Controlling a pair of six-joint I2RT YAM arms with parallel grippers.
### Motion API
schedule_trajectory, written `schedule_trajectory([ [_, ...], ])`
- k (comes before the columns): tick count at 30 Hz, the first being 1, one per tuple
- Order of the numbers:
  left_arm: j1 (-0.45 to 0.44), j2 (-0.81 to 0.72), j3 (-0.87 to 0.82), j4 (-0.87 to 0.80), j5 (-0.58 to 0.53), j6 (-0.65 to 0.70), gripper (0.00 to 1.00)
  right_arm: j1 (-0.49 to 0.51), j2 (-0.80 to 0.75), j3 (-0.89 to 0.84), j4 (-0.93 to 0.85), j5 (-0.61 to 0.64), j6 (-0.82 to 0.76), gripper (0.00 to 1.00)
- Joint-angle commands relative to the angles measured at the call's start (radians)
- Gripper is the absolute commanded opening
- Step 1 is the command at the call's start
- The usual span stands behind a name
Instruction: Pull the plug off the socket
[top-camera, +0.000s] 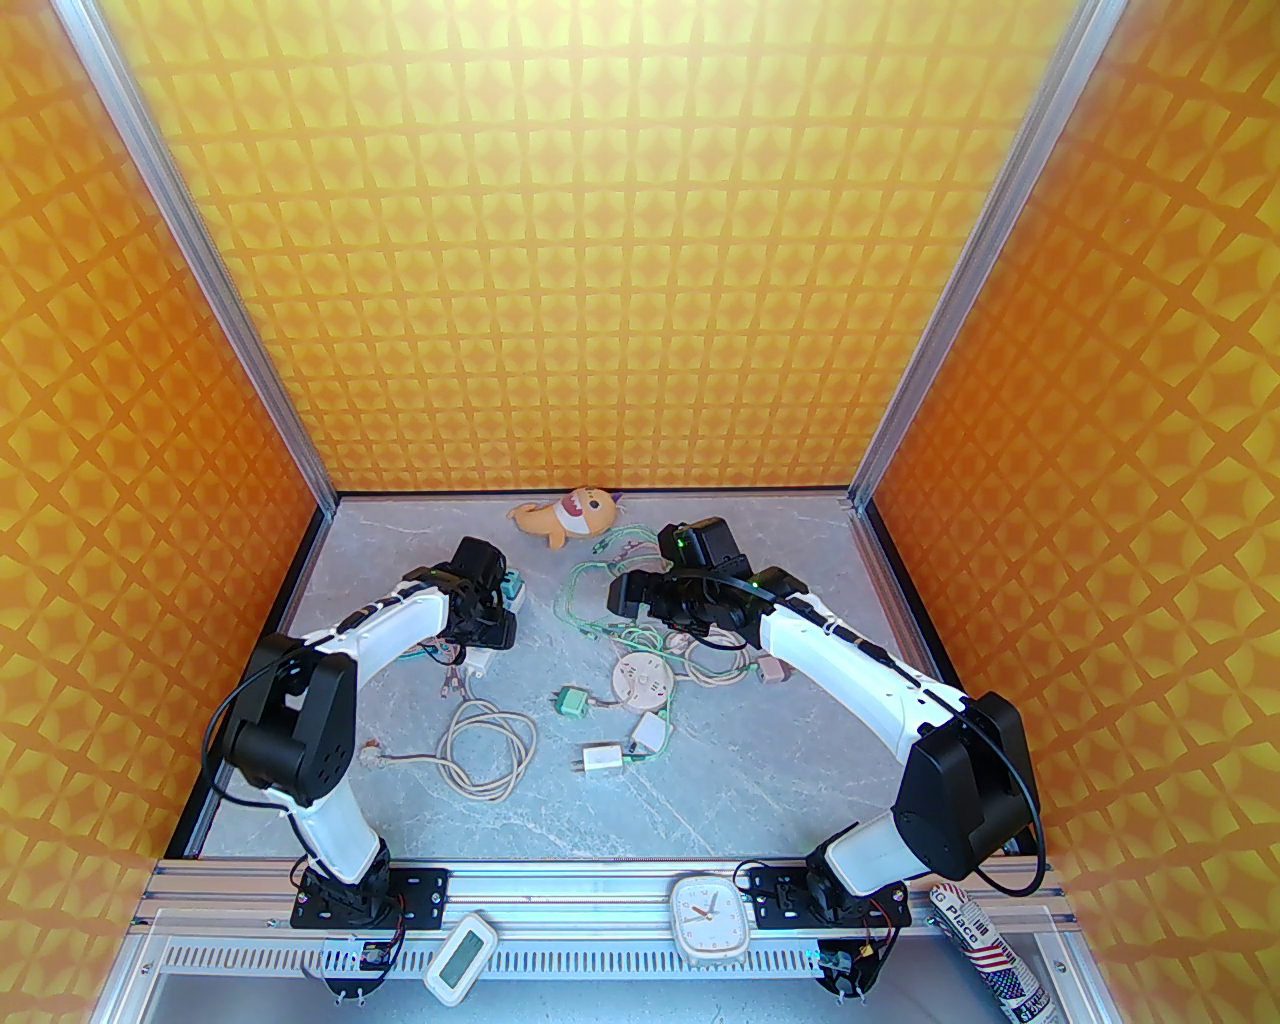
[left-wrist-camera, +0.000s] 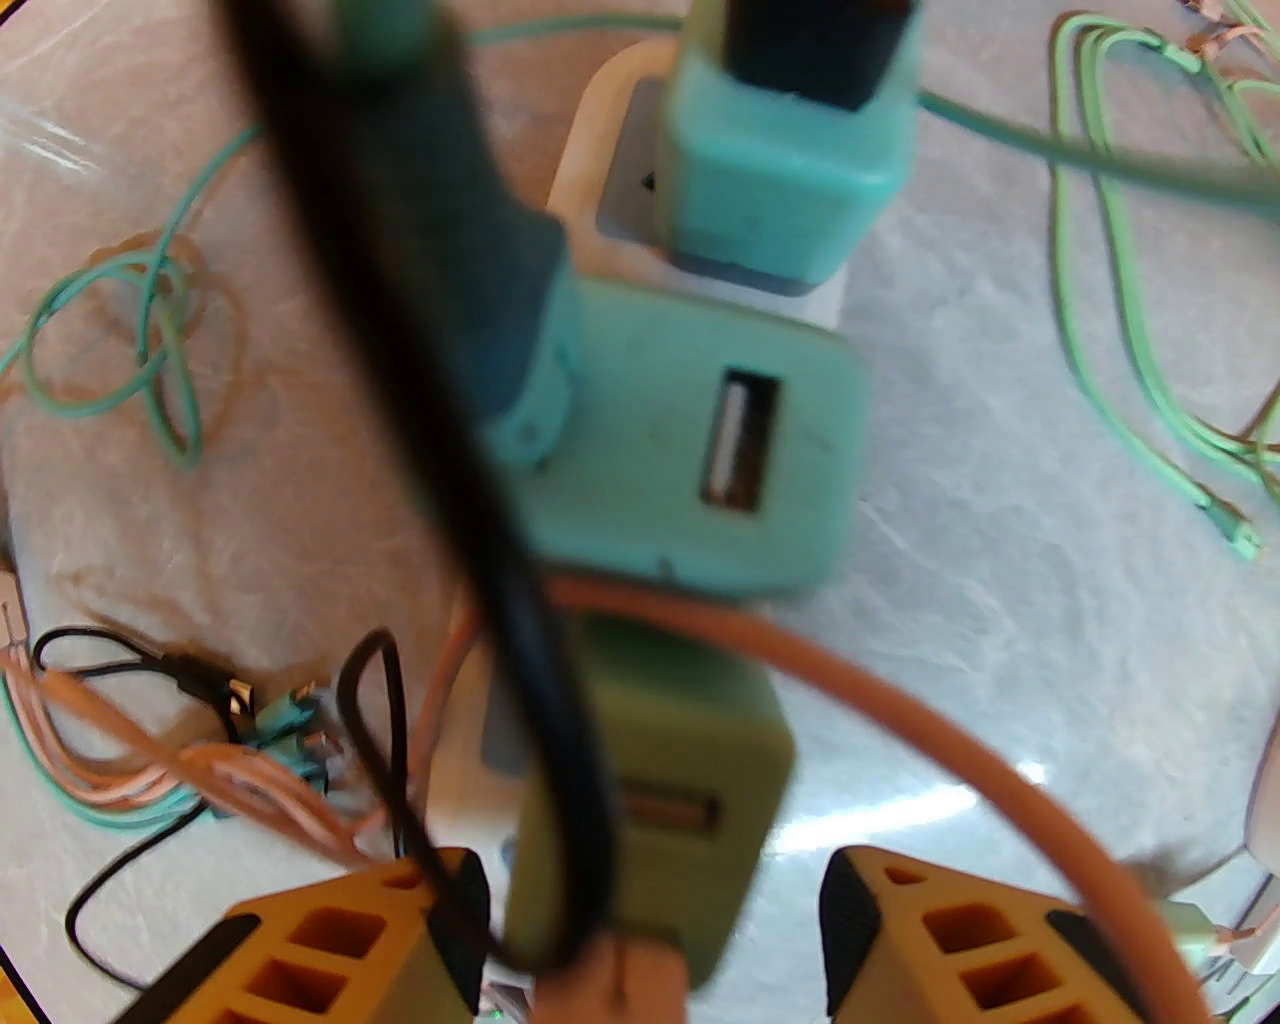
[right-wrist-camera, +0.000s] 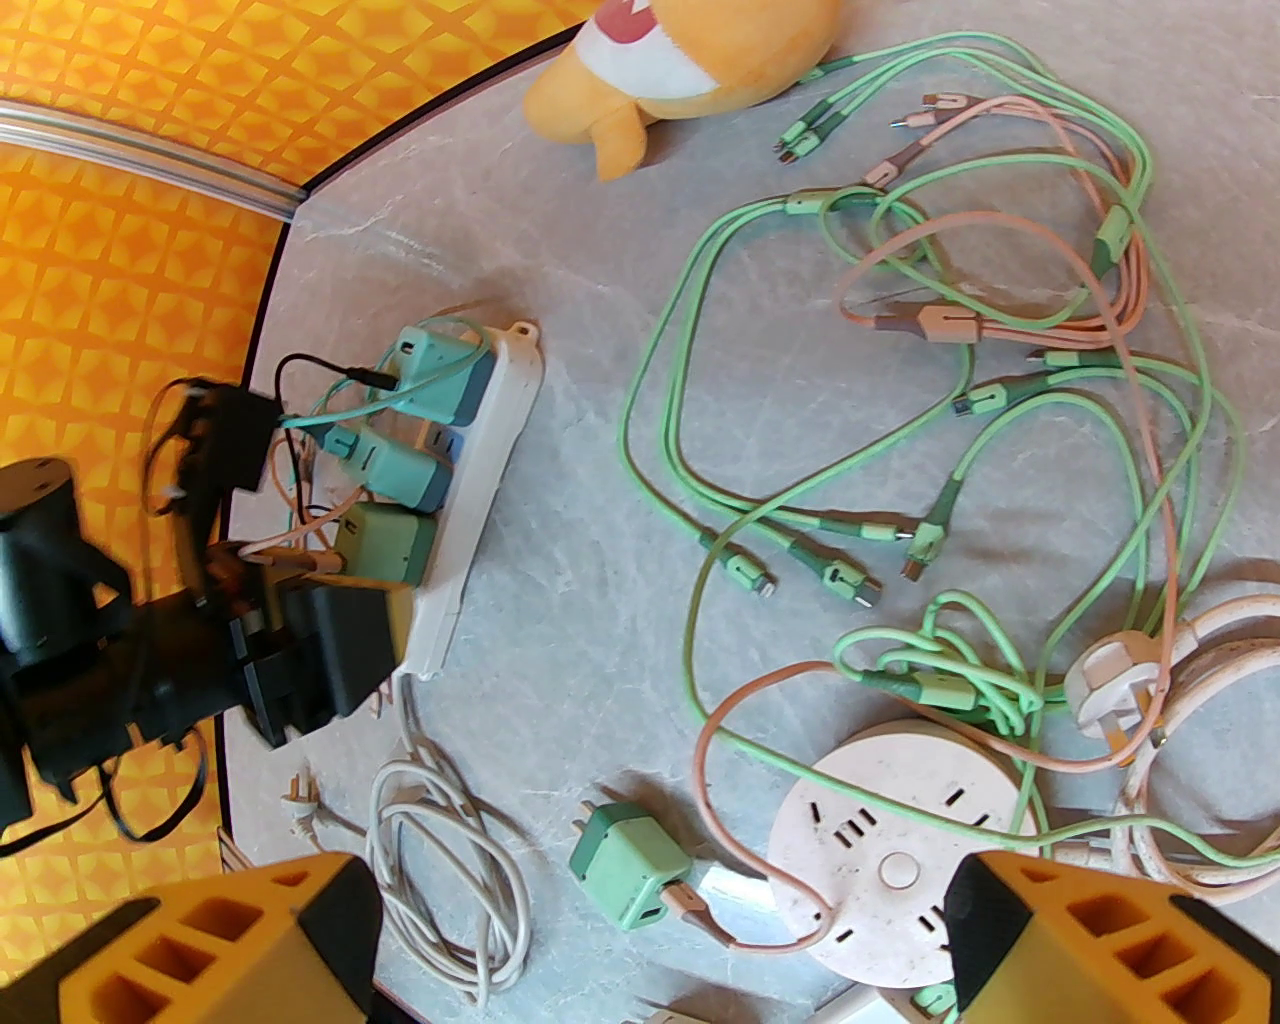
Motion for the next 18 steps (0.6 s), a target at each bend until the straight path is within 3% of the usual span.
schedule_trajectory([
  [1, 0.015, 0.029, 0.037, 0.032, 0.016, 0.034, 0.57, 0.005, 0.022, 0.021, 0.018, -0.023, -0.001, 0.98],
  [7, 0.013, 0.05, 0.067, 0.033, 0.034, 0.056, 0.42, 0.005, 0.042, 0.023, 0.049, -0.038, 0.02, 0.99],
  [18, -0.077, 0.048, 0.091, 0.022, 0.043, 0.034, 0.36, 0.021, 0.129, 0.067, 0.109, -0.049, 0.064, 0.98],
])
